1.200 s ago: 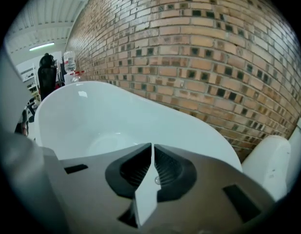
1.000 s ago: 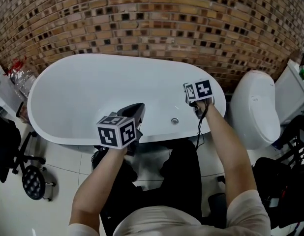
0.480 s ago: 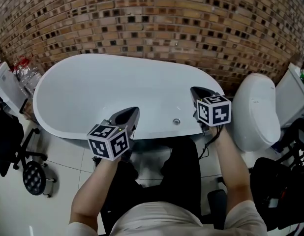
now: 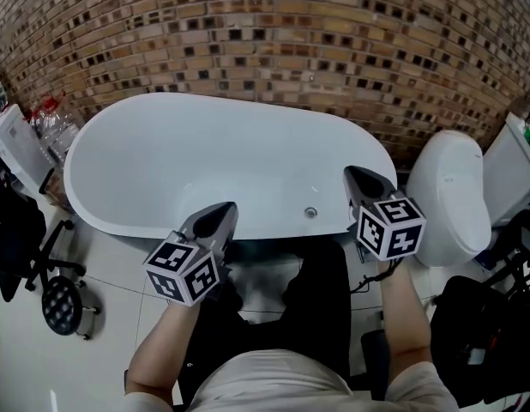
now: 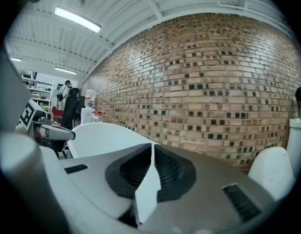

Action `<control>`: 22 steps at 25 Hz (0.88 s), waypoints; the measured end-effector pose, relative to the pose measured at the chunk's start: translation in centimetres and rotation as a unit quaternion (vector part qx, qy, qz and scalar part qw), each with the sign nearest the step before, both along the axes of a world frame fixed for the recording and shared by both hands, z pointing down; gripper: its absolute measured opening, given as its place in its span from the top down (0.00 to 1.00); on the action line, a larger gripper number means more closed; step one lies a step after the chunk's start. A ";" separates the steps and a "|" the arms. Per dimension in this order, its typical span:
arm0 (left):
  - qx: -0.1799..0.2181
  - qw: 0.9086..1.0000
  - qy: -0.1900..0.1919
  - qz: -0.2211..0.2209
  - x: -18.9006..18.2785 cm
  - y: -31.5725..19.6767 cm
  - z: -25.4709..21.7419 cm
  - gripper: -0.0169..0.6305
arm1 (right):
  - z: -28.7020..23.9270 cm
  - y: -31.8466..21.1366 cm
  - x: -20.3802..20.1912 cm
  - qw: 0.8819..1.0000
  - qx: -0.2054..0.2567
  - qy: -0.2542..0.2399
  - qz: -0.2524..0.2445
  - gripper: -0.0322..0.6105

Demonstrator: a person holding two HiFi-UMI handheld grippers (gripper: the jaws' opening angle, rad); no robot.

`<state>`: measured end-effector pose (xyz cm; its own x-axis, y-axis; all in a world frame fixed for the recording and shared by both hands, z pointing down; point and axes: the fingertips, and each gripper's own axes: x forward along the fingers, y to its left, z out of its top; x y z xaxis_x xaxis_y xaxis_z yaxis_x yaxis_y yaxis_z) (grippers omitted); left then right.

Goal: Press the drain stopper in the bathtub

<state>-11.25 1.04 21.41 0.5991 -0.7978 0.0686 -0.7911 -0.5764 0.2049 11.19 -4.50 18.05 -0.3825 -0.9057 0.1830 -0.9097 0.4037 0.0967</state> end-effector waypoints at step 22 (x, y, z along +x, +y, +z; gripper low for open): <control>-0.040 0.999 0.001 0.005 1.7 6.5 3.3 0.96 | 2.5 9.4 4.1 0.999 -0.008 -0.041 0.021 0.93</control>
